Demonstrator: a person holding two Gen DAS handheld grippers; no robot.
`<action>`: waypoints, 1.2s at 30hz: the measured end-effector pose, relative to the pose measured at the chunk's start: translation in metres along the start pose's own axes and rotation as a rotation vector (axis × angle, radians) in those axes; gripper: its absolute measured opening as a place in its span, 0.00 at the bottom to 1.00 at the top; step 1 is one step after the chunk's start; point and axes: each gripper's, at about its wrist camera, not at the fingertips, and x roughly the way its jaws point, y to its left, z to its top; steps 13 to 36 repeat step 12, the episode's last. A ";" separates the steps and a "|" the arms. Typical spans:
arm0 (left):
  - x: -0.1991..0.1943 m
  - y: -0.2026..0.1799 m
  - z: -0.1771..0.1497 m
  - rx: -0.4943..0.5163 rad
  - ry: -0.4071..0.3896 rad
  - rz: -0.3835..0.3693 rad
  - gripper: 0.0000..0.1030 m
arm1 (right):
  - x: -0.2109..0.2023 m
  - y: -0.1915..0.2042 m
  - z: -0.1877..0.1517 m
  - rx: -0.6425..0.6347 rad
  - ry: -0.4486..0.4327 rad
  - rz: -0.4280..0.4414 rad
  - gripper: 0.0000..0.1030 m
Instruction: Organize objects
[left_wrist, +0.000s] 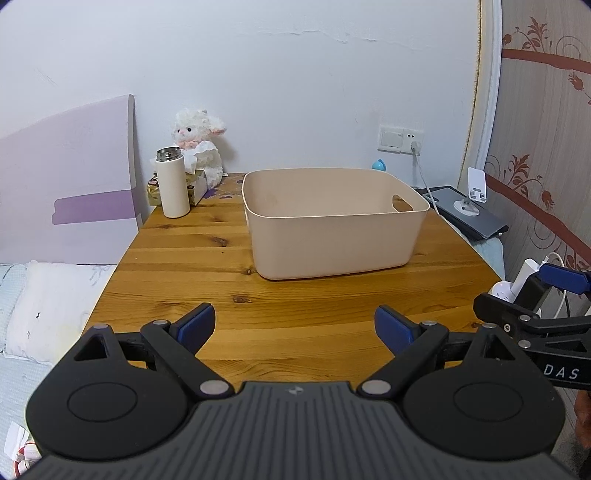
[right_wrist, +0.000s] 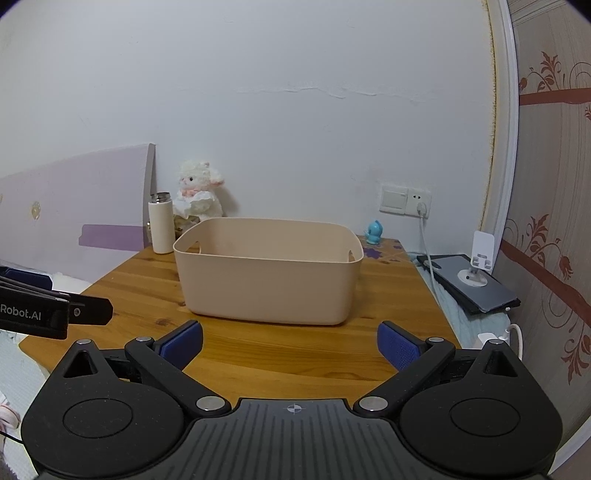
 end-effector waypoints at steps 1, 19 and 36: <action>0.000 0.000 0.000 0.001 0.000 0.000 0.91 | 0.000 0.000 0.000 0.000 0.000 -0.001 0.99; 0.000 -0.003 -0.001 0.004 0.002 -0.005 0.91 | 0.001 0.000 0.000 0.004 0.006 0.003 1.00; 0.000 -0.003 -0.001 0.004 0.002 -0.005 0.91 | 0.001 0.000 0.000 0.004 0.006 0.003 1.00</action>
